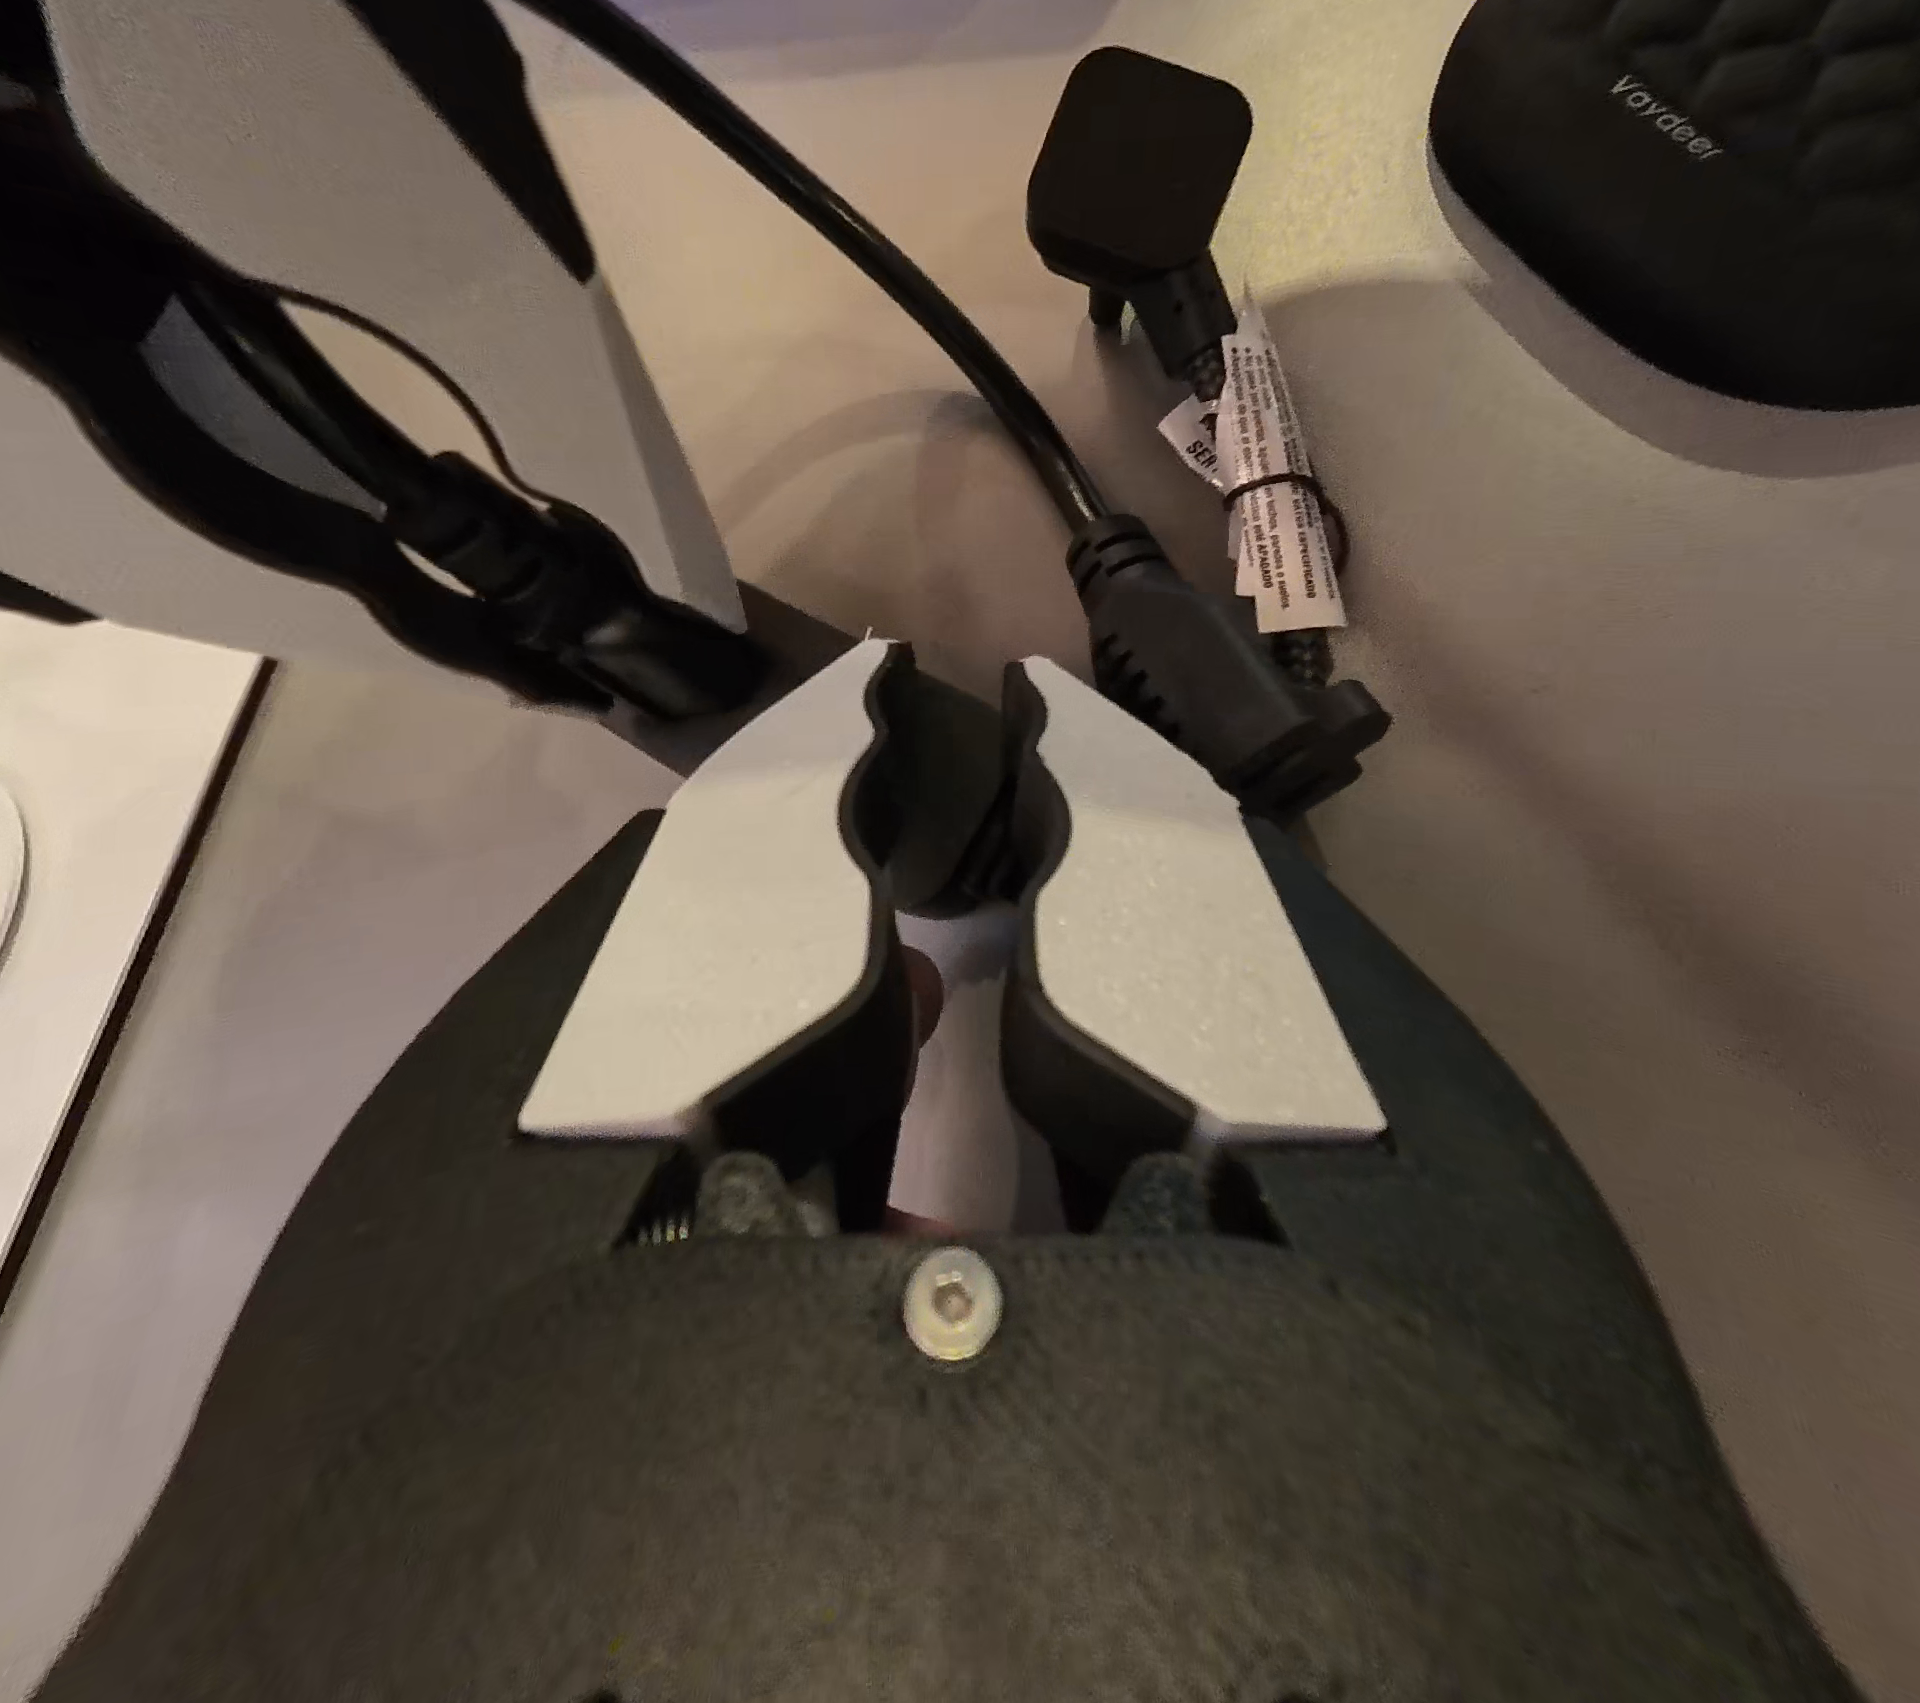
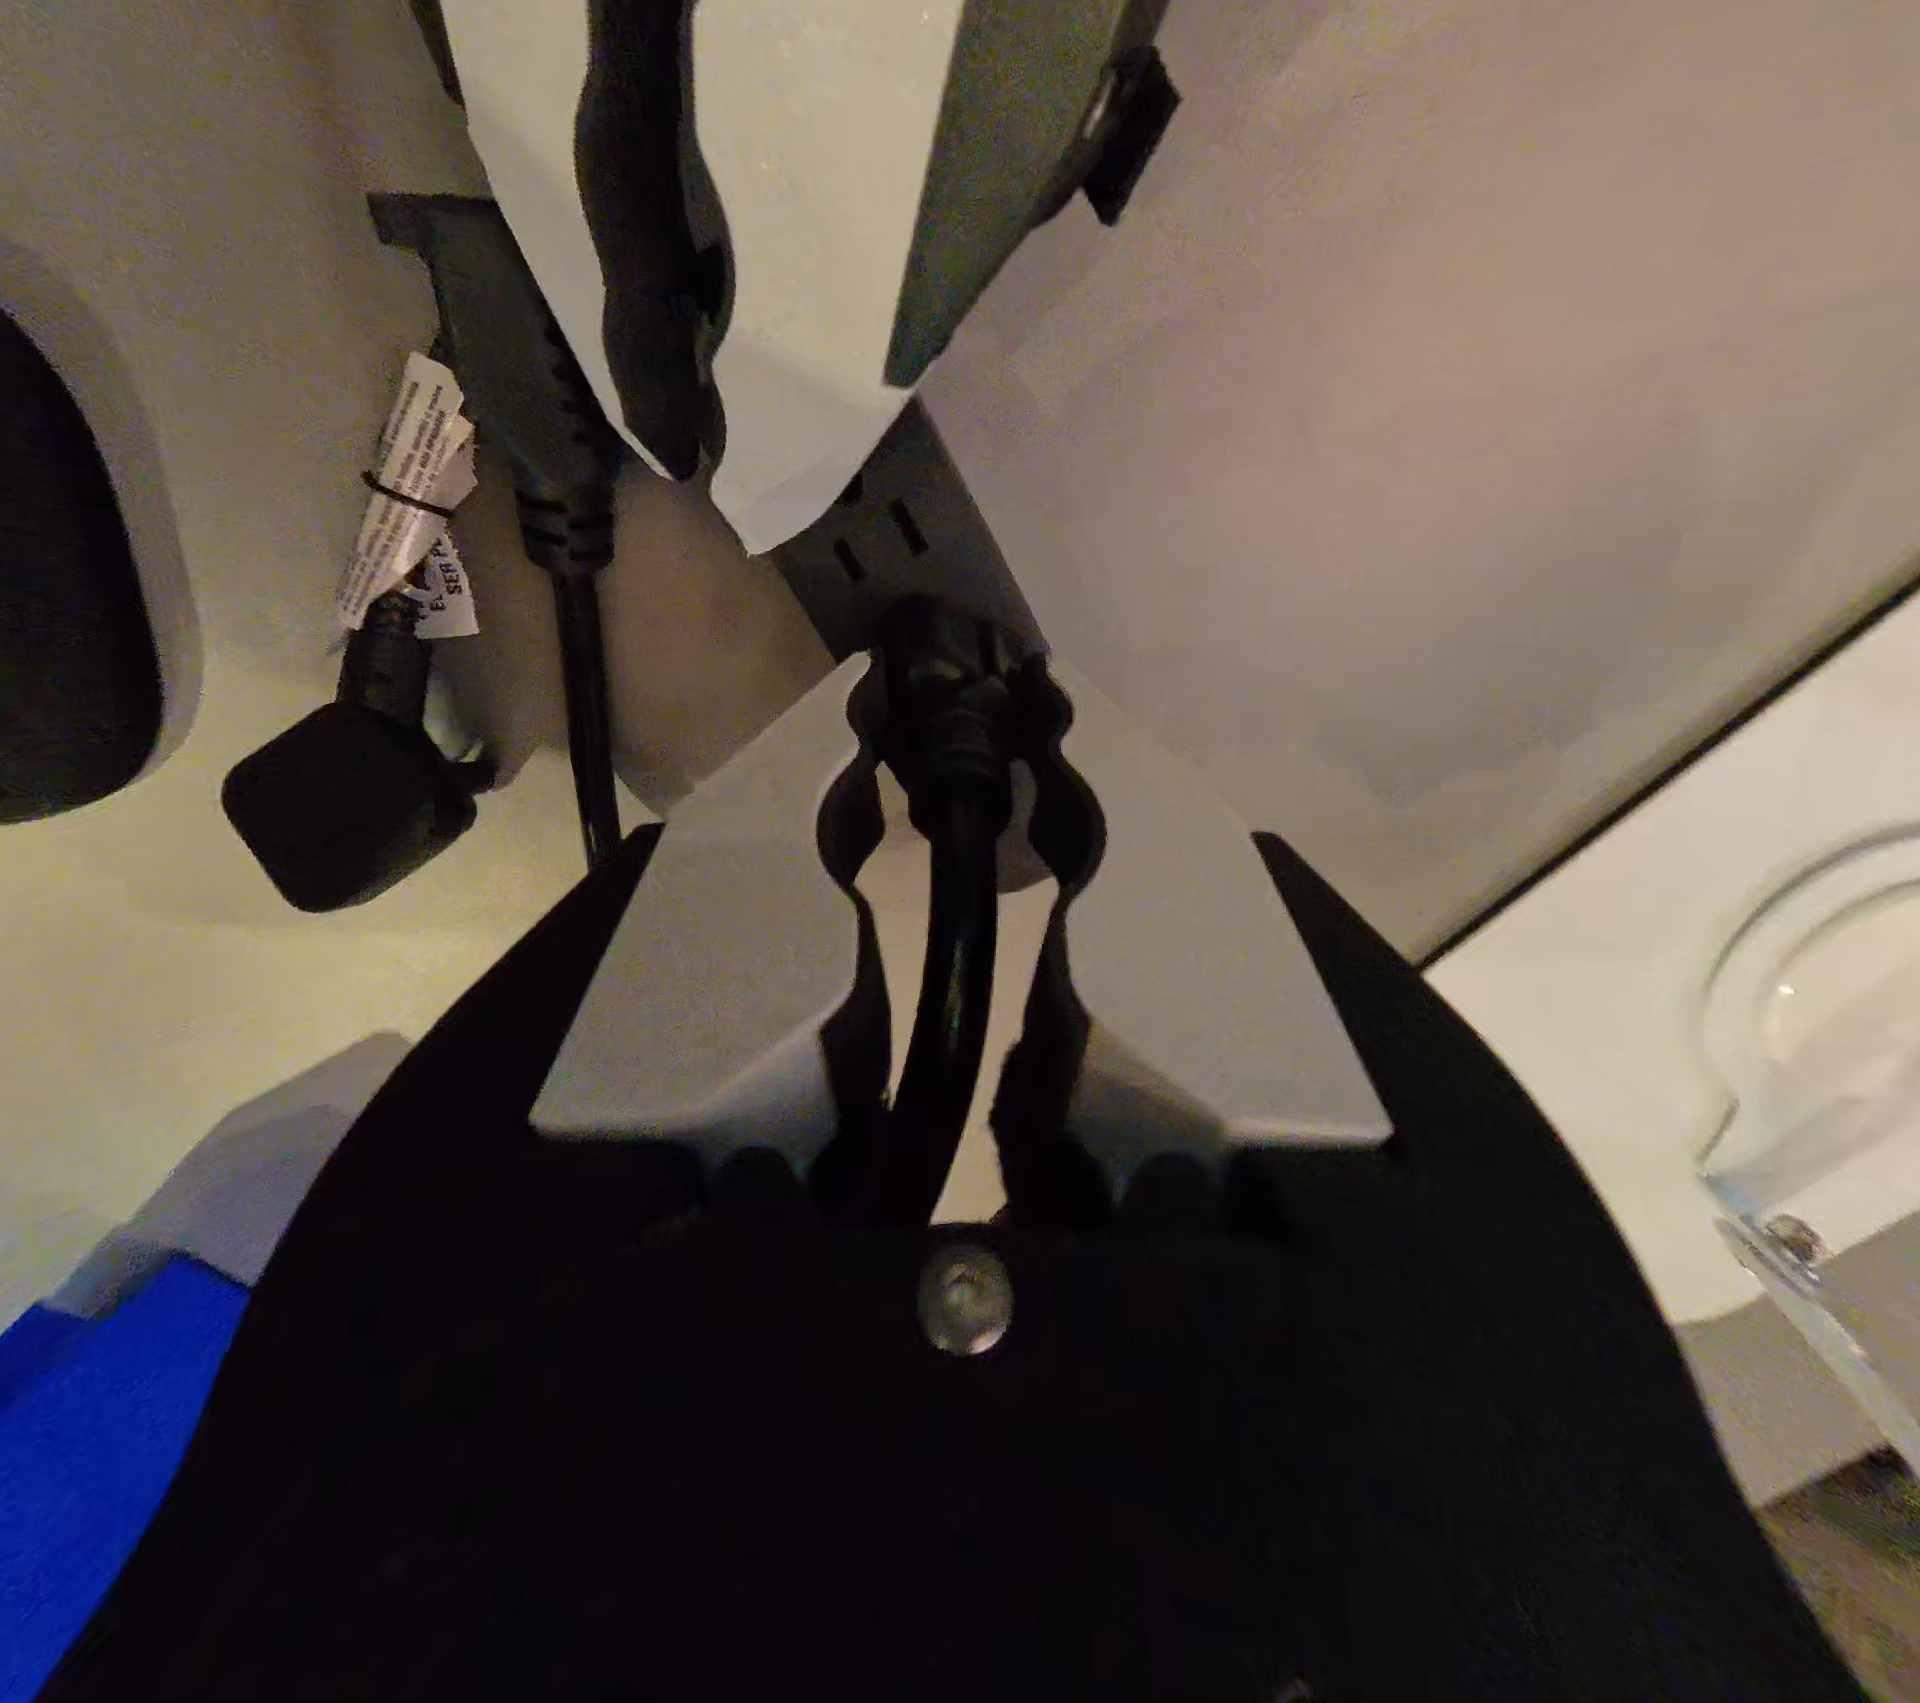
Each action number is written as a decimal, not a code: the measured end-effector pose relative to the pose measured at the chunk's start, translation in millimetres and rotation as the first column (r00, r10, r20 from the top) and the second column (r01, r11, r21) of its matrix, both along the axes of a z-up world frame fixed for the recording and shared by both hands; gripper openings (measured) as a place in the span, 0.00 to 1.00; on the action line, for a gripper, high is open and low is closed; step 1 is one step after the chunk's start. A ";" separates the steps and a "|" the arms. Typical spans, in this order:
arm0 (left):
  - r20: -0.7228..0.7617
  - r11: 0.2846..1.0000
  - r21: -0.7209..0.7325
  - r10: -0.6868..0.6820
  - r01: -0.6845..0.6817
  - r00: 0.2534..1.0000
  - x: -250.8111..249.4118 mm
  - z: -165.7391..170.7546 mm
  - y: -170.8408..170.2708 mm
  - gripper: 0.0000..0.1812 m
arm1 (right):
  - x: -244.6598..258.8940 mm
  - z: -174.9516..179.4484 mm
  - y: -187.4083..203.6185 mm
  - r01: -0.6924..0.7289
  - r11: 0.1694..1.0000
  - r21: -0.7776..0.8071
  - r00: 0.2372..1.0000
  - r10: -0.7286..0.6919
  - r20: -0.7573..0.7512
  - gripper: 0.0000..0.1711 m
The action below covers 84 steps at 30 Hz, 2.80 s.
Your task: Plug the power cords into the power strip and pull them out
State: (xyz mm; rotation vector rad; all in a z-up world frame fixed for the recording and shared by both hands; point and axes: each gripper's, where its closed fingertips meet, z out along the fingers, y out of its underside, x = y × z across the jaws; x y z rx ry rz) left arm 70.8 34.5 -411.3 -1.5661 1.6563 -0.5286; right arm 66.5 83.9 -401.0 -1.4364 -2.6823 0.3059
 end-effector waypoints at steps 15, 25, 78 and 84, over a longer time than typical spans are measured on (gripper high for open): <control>0.053 0.998 -0.011 0.059 -0.058 0.997 -5.1 12.8 2.2 0.06 | -3.1 -0.1 10.3 0.121 0.992 -0.042 0.992 -0.123 -0.030 0.13; -0.074 0.988 -0.004 0.153 -0.154 0.985 -11.8 3.4 18.4 0.16 | -2.9 -0.1 9.2 0.141 0.990 -0.025 0.989 -0.142 -0.035 0.13; 0.014 0.974 -0.147 0.177 -0.173 0.984 -7.8 -0.2 24.4 0.14 | 4.6 1.3 13.8 0.225 0.972 -0.063 0.974 -0.226 -0.011 0.12; 0.020 0.976 -0.147 0.166 -0.161 0.986 -7.0 0.2 23.6 0.13 | 7.7 3.1 12.9 0.125 0.973 0.194 0.992 -0.124 -0.017 0.12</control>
